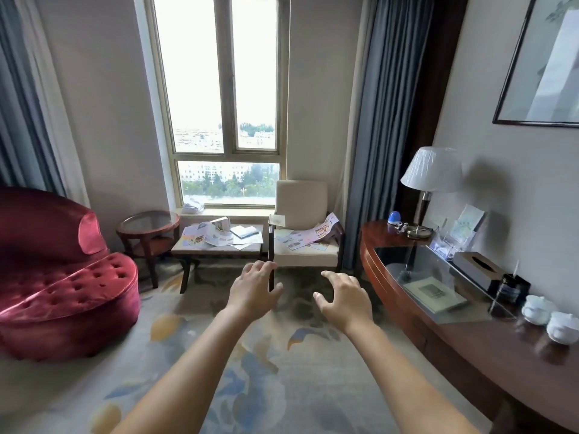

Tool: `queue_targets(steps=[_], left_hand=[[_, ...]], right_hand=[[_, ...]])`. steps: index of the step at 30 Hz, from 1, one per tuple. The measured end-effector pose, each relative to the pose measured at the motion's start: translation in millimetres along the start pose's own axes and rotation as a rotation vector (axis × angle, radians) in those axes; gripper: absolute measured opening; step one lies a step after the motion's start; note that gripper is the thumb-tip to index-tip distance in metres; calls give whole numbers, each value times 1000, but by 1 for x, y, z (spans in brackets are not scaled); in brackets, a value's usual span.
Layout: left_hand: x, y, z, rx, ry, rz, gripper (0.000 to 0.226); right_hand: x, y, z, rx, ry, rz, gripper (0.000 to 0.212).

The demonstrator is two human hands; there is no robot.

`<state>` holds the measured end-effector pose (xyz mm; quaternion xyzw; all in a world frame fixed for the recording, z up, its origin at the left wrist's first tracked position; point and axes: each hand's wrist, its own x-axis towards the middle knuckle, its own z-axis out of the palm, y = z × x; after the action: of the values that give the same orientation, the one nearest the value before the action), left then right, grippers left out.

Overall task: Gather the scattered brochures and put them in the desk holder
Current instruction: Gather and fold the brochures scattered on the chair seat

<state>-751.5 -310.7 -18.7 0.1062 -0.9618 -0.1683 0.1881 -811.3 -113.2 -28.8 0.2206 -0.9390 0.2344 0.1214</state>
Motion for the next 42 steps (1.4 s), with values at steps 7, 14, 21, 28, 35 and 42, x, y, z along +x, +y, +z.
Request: queue_targets(steps=[7, 14, 21, 28, 35, 42], left_hand=[[133, -52, 41, -28, 2, 20, 48], [262, -102, 67, -46, -10, 46, 46], [356, -130, 99, -77, -43, 33, 40], [452, -155, 156, -63, -98, 8, 42], [590, -154, 194, -52, -118, 12, 47], [688, -162, 246, -65, -121, -11, 48]], right_hand=[[130, 9, 53, -19, 15, 13, 54], [258, 12, 91, -37, 65, 61, 51], [352, 29, 128, -45, 29, 103, 52], [459, 71, 180, -67, -13, 103, 56], [595, 119, 209, -90, -34, 101, 56], [702, 159, 229, -91, -26, 100, 55]])
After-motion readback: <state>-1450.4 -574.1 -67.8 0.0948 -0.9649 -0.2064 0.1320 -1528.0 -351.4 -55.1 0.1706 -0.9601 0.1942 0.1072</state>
